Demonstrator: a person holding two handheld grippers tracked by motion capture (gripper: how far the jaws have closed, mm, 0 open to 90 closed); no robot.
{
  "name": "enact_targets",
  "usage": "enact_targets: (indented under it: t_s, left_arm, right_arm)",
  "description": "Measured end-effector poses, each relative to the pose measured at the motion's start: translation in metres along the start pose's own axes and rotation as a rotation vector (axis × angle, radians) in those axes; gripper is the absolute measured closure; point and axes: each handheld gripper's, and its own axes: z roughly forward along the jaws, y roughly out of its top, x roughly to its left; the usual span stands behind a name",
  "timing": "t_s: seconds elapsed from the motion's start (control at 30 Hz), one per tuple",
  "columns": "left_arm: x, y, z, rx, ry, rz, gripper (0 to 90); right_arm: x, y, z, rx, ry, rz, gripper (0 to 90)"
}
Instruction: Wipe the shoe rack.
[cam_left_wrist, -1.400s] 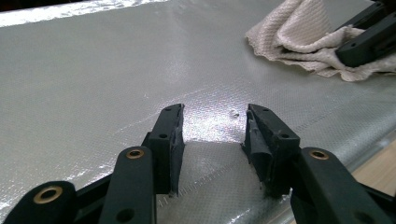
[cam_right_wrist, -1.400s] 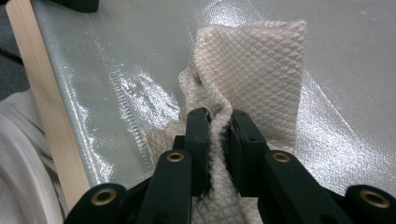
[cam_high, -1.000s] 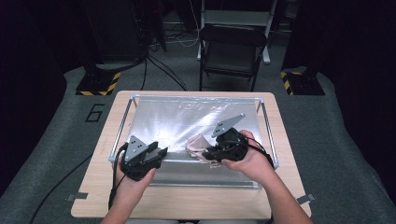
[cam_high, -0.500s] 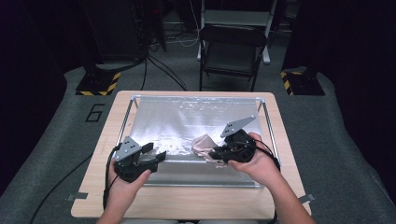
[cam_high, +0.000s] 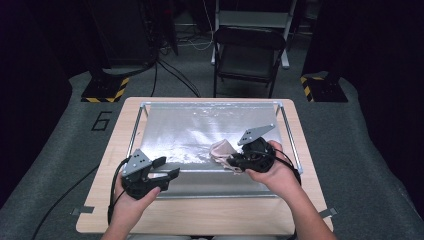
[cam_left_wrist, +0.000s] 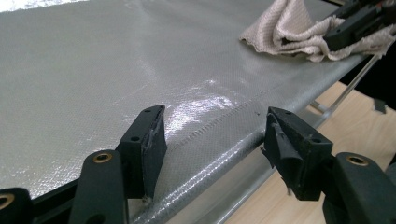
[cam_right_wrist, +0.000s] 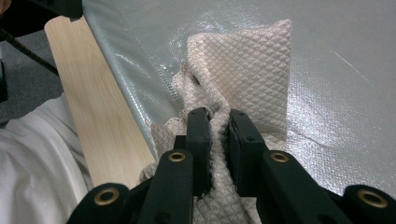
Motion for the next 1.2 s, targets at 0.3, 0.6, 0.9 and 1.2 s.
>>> enact_targets:
  t_s: [0.3, 0.6, 0.9, 1.2]
  left_arm:
    - [-0.004, 0.002, 0.009, -0.003, 0.007, 0.021, 40.1]
    - [0.005, 0.008, 0.020, 0.001, 0.011, 0.035, 40.9]
    - [0.011, 0.009, 0.023, 0.000, 0.015, 0.031, 40.9]
    - [0.011, 0.009, 0.023, -0.010, 0.021, 0.034, 41.0]
  right_arm:
    - [-0.012, -0.002, 0.004, -0.039, -0.076, 0.018, 79.6]
    - [-0.020, -0.001, -0.001, -0.070, -0.109, 0.061, 80.6]
    - [0.000, -0.018, -0.024, -0.126, -0.074, 0.037, 80.9]
    - [0.010, -0.060, -0.017, -0.121, -0.095, 0.058, 80.7]
